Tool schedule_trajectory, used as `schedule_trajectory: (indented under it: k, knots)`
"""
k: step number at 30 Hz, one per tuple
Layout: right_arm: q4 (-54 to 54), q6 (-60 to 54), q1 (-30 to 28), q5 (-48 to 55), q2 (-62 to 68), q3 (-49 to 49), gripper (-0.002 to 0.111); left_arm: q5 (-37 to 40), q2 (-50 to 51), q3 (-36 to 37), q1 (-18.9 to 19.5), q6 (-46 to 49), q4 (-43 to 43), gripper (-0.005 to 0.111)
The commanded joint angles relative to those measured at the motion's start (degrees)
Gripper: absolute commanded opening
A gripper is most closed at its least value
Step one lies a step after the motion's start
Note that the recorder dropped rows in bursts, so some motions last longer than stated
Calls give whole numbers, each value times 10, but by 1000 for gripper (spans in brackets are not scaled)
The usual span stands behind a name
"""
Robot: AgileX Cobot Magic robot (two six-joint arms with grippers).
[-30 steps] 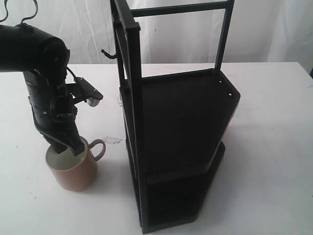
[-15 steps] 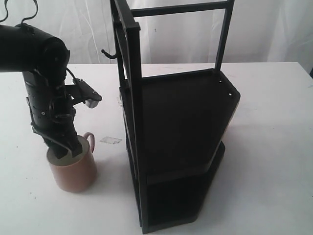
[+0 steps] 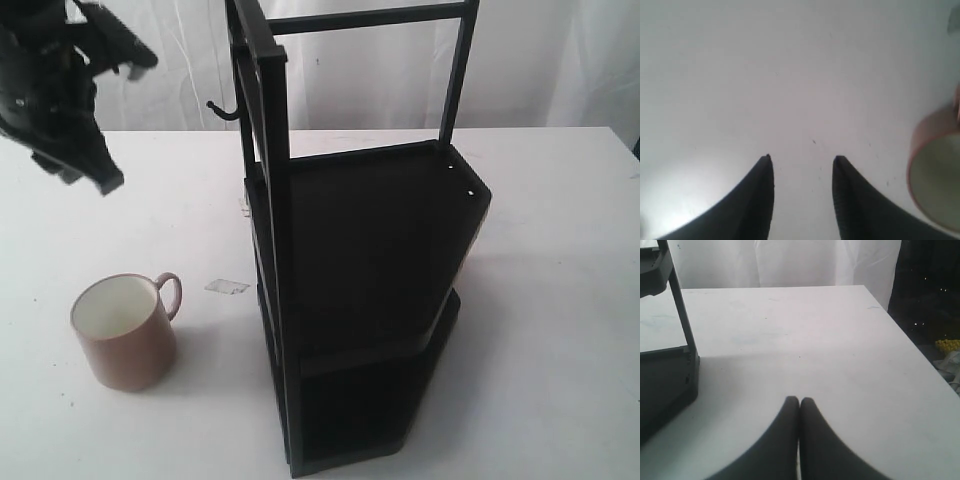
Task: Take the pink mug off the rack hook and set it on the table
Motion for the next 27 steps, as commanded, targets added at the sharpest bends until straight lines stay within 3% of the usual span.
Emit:
schedule_trajectory:
  k: [1,4,5,12,16,20,27]
  knots:
    - [3,-2,1,-5,-1,1,0,-71,-46,-9,5,-80,23,26]
    - [3,-2,1,-5,-1,1,0,-90,-52,-9,26,-140,25,2]
    - [3,-2,1,-5,-1,1,0,-89,-52,-6,36,-147,26,0]
    - [3,-2,1,-5,-1,1,0,-84,-52,66,127,-167,25,0]
    - [3,-2,1,-5,-1,1,0,-105,-64,145,192,-225,22,0]
    - [3,-2,1,-5,-1,1,0,-215,-114,281,238,-285,22,0]
    - [3,-2,1,-5,-1,1,0,-527,-260,515,273,-344,30,0]
